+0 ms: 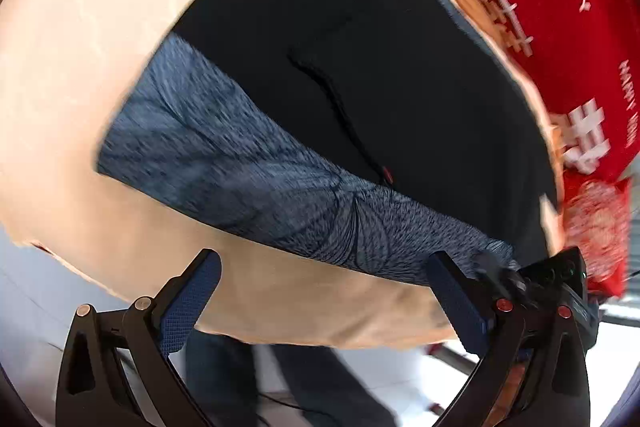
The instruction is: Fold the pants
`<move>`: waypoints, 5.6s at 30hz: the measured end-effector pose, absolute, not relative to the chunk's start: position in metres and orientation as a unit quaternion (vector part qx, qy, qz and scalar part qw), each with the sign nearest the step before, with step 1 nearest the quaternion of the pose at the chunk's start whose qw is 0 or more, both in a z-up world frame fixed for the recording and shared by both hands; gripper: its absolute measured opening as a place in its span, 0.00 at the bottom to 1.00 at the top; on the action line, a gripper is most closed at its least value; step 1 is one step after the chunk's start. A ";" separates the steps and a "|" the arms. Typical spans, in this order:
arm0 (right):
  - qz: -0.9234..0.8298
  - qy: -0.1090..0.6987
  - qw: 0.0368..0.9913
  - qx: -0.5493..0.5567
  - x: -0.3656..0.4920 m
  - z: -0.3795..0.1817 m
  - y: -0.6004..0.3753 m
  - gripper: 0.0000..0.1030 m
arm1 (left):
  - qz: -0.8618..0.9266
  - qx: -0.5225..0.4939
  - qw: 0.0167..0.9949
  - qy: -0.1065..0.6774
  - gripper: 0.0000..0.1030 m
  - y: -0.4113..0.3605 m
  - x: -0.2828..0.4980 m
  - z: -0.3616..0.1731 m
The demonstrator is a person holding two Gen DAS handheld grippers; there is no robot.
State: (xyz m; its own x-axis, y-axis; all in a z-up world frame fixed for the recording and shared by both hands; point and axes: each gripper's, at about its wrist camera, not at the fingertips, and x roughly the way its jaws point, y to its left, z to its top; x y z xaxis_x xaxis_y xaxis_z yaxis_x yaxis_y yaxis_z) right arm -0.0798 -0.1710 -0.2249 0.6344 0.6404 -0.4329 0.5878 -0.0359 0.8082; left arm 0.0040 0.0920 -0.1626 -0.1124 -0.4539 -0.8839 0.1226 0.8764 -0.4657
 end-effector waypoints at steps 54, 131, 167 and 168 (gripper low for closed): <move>-0.021 0.503 0.690 0.520 0.050 -0.098 -0.437 0.06 | -0.144 -0.025 0.788 0.598 0.66 -0.088 0.208 -0.090; -0.222 0.386 0.595 0.669 -0.327 -0.178 -0.423 0.45 | -0.430 0.184 0.570 0.675 0.82 -0.381 -0.040 -0.172; -0.270 0.497 0.700 0.436 -0.142 -0.103 -0.688 0.55 | -0.174 0.247 0.724 0.620 0.72 -0.371 0.097 -0.165; -0.281 0.501 0.685 0.448 -0.148 -0.114 -0.690 0.55 | -0.164 0.248 0.723 0.624 0.72 -0.368 0.098 -0.171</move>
State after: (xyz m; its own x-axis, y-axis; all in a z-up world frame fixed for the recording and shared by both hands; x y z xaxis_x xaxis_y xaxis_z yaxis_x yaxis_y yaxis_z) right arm -0.1483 -0.6901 -0.1143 0.3403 0.0637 -0.9382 0.8340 0.4403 0.3324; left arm 0.0979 -0.3676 -0.1713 0.1686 0.0728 -0.9830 0.5465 0.8230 0.1547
